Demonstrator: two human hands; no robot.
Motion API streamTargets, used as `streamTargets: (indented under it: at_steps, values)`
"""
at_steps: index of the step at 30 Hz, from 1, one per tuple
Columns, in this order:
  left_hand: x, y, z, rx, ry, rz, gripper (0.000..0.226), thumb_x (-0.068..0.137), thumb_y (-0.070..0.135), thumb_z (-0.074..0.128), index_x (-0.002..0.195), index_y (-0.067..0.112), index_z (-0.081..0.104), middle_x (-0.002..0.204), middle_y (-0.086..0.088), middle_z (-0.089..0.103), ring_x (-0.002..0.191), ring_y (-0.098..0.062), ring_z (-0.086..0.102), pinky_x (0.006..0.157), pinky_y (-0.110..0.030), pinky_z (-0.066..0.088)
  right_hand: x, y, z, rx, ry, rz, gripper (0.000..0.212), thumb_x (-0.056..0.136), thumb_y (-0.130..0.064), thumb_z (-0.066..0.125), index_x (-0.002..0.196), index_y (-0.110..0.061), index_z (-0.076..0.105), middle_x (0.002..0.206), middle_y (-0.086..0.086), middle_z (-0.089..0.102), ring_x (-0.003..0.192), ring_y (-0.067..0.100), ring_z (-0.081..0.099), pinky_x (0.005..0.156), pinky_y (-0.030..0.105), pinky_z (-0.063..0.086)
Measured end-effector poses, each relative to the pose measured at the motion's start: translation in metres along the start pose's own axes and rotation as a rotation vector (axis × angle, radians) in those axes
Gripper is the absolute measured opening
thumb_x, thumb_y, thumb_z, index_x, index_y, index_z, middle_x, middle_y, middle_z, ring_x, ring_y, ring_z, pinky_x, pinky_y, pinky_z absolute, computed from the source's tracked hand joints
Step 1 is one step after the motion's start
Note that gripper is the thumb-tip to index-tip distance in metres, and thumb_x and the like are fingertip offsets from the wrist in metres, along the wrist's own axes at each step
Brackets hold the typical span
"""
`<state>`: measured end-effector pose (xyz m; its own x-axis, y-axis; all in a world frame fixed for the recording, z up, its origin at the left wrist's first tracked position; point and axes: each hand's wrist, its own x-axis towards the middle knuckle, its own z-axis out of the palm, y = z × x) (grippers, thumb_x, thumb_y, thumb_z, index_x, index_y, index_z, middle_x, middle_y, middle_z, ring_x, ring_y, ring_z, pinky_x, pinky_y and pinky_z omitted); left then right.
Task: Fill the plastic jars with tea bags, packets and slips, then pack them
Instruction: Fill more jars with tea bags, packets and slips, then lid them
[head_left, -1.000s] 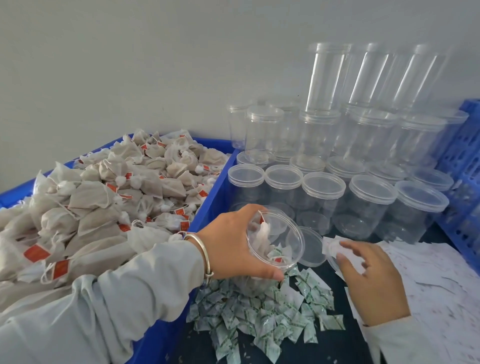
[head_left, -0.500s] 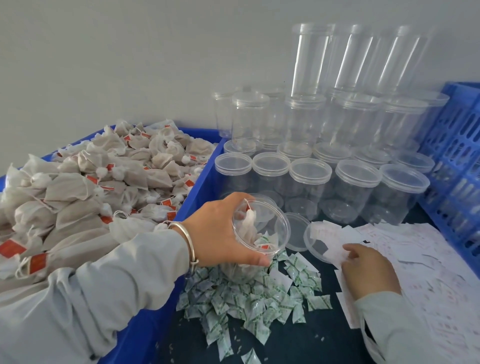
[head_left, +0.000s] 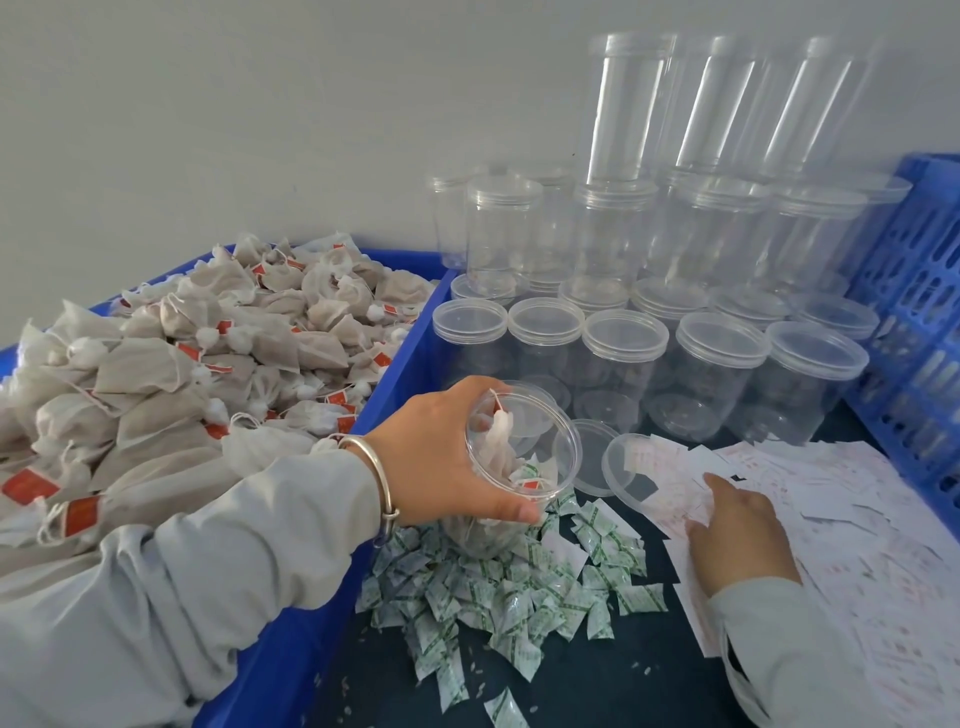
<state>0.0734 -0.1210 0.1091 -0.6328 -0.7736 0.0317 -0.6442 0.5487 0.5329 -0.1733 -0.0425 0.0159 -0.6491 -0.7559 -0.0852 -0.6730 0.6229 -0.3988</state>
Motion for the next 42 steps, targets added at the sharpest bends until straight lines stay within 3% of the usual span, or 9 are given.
streamTargets:
  at_steps: [5, 9, 14, 21, 24, 27, 35, 40, 42]
  values:
    - [-0.0002, -0.0006, -0.0001, 0.002, -0.004, -0.005, 0.118, 0.032, 0.084, 0.059, 0.136, 0.033, 0.032, 0.13, 0.016, 0.052, 0.109, 0.002, 0.047, 0.093, -0.016, 0.035, -0.0008, 0.0032, -0.0011, 0.273, 0.167, -0.007, 0.053, 0.086, 0.013, 0.049, 0.133, -0.01, 0.053, 0.129, 0.019, 0.044, 0.109, 0.034, 0.052, 0.095, 0.033, 0.039]
    - [-0.0011, 0.0003, -0.0003, -0.001, -0.006, -0.007, 0.117, 0.032, 0.084, 0.059, 0.135, 0.034, 0.032, 0.13, 0.016, 0.051, 0.11, 0.003, 0.047, 0.092, -0.015, 0.035, 0.0002, 0.0042, -0.0027, 0.339, 0.255, -0.005, 0.046, 0.086, 0.014, 0.049, 0.123, -0.01, 0.062, 0.108, 0.014, 0.052, 0.087, 0.023, 0.049, 0.083, 0.028, 0.039]
    - [-0.0019, 0.0007, -0.0012, -0.009, -0.002, -0.009, 0.117, 0.032, 0.083, 0.059, 0.135, 0.035, 0.032, 0.13, 0.018, 0.051, 0.105, 0.004, 0.047, 0.089, -0.014, 0.035, 0.0015, 0.0066, -0.0056, 0.385, 0.308, -0.004, 0.035, 0.088, 0.007, 0.055, 0.117, -0.009, 0.066, 0.085, 0.011, 0.06, 0.08, 0.026, 0.051, 0.078, 0.027, 0.036]
    - [-0.0019, 0.0003, -0.0012, -0.008, -0.007, 0.0, 0.117, 0.033, 0.082, 0.06, 0.136, 0.034, 0.032, 0.132, 0.016, 0.051, 0.106, 0.003, 0.047, 0.091, -0.015, 0.036, -0.0017, 0.0002, -0.0037, 0.347, 0.165, -0.002, 0.054, 0.079, -0.004, 0.074, 0.13, -0.016, 0.057, 0.121, 0.015, 0.051, 0.093, 0.023, 0.054, 0.094, 0.035, 0.043]
    - [-0.0019, 0.0004, -0.0014, -0.004, -0.011, -0.003, 0.117, 0.034, 0.082, 0.061, 0.136, 0.034, 0.031, 0.132, 0.015, 0.051, 0.107, 0.003, 0.047, 0.092, -0.015, 0.035, -0.0012, 0.0019, -0.0031, 0.351, 0.176, -0.037, 0.052, 0.078, -0.005, 0.076, 0.126, -0.016, 0.06, 0.111, 0.011, 0.056, 0.084, 0.019, 0.051, 0.087, 0.032, 0.044]
    - [-0.0015, 0.0005, -0.0013, -0.004, -0.013, -0.003, 0.117, 0.034, 0.081, 0.06, 0.136, 0.033, 0.031, 0.132, 0.015, 0.051, 0.106, 0.003, 0.047, 0.092, -0.015, 0.035, 0.0007, 0.0035, -0.0044, 0.402, 0.195, -0.012, 0.041, 0.083, -0.008, 0.071, 0.123, -0.016, 0.063, 0.105, 0.011, 0.063, 0.087, 0.021, 0.05, 0.088, 0.034, 0.043]
    - [-0.0013, -0.0003, -0.0004, -0.013, -0.004, 0.0, 0.117, 0.032, 0.083, 0.06, 0.135, 0.035, 0.031, 0.132, 0.017, 0.05, 0.106, 0.004, 0.046, 0.091, -0.015, 0.034, -0.0005, 0.0031, -0.0057, 0.409, 0.31, 0.03, 0.038, 0.1, -0.023, 0.044, 0.136, -0.011, 0.051, 0.135, 0.016, 0.055, 0.125, 0.039, 0.047, 0.107, 0.042, 0.033]
    - [-0.0015, -0.0005, -0.0005, -0.013, -0.009, 0.002, 0.118, 0.033, 0.082, 0.061, 0.136, 0.034, 0.03, 0.134, 0.015, 0.05, 0.108, 0.004, 0.045, 0.093, -0.015, 0.034, 0.0003, 0.0028, -0.0027, 0.469, 0.33, 0.033, 0.031, 0.101, -0.024, 0.041, 0.121, -0.006, 0.055, 0.114, 0.02, 0.062, 0.093, 0.033, 0.053, 0.085, 0.042, 0.042]
    - [-0.0016, 0.0001, -0.0009, -0.018, -0.01, 0.003, 0.118, 0.033, 0.082, 0.061, 0.136, 0.034, 0.03, 0.133, 0.015, 0.05, 0.109, 0.003, 0.045, 0.094, -0.016, 0.035, 0.0004, 0.0041, -0.0028, 0.467, 0.381, -0.013, 0.027, 0.098, -0.022, 0.049, 0.112, -0.003, 0.062, 0.112, 0.019, 0.065, 0.097, 0.033, 0.055, 0.088, 0.041, 0.043]
